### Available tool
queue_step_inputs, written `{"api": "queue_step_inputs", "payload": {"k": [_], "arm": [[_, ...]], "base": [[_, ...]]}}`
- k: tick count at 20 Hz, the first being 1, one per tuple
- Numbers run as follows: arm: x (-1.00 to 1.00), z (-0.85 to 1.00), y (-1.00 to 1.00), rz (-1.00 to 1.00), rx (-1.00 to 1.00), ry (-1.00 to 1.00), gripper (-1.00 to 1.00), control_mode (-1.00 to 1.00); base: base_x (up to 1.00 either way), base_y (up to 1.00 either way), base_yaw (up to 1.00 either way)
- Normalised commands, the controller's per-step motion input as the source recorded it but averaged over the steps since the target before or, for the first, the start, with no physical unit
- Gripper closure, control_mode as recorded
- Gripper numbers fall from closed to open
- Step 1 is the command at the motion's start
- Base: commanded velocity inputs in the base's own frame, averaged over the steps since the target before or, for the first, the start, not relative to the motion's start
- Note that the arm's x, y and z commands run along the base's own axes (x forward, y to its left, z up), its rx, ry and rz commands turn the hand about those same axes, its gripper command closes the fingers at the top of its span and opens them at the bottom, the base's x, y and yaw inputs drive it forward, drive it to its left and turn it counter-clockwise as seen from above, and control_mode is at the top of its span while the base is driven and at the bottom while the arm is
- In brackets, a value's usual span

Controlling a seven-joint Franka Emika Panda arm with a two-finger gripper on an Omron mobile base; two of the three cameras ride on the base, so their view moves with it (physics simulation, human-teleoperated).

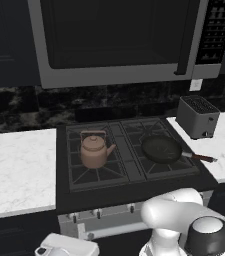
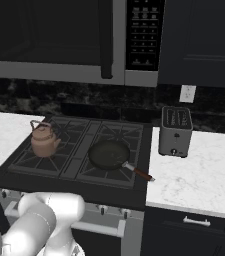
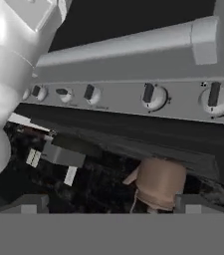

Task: Pick the kettle from the counter and place it on a stove burner. Then turn the burner on.

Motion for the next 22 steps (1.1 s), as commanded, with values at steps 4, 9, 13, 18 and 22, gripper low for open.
{"api": "queue_step_inputs", "payload": {"k": [4,9,13,18,22], "arm": [[0.53,-0.50,-0.84,0.00,-0.24,-0.28,-1.00,-1.00],[0.32,-0.36,-0.09,0.03,-0.10,-0.16,-1.00,-1.00],[0.11,-0.24,0.18,0.04,-0.08,-0.07,-1.00,-1.00],[0.01,-0.04,0.37,0.18,-0.01,-0.01,-1.00,-1.00],[0.23,0.00,0.04,0.25,0.00,0.01,-1.00,-1.00]], "base": [[0.00,0.00,0.00],[0.00,0.00,0.00],[0.00,0.00,0.00],[0.00,0.00,0.00],[0.00,0.00,0.00]]}}
